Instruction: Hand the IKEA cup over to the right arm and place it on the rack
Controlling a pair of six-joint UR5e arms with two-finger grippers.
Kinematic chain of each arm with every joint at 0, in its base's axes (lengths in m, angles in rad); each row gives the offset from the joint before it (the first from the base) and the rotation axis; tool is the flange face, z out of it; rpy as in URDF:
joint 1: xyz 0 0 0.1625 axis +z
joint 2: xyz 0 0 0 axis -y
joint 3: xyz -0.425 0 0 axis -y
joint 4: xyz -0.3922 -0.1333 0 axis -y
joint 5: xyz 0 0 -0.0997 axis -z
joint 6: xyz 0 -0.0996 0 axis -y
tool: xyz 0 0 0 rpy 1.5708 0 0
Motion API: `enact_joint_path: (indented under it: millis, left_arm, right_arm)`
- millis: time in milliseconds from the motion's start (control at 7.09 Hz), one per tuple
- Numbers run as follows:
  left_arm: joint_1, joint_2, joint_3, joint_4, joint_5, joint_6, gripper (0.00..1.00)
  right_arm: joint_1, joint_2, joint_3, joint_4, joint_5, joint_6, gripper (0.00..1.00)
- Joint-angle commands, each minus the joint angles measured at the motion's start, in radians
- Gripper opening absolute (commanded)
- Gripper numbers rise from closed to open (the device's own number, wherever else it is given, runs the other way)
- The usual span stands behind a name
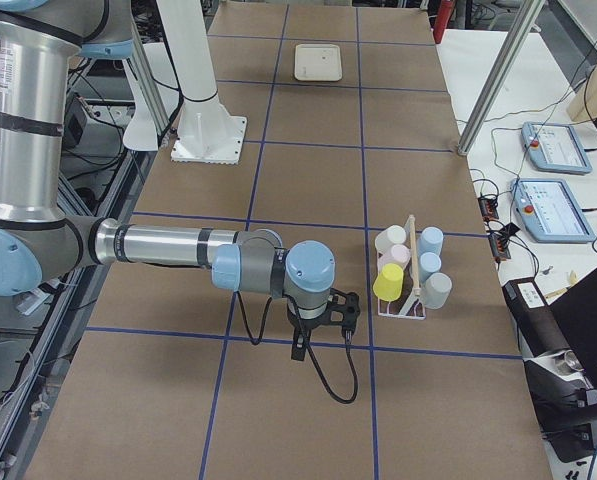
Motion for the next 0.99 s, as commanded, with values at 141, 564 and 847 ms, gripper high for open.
enact_joint_path:
  millis: [141,564,847]
  left_arm:
    - [0.0,0.0,0.0,0.002,0.0,0.0,1.0]
    - [0.0,0.0,0.0,0.0,0.0,0.0,1.0]
    - [0.0,0.0,-0.005,0.002,0.0,0.0,1.0]
  right_arm:
    - [0.001,-0.004,-0.002,0.0,0.0,-0.001,1.0]
    - [0.0,-0.004,0.0,0.002,0.0,-0.001,1.0]
    - [0.0,-0.004,0.0,0.003,0.002,-0.001,1.0]
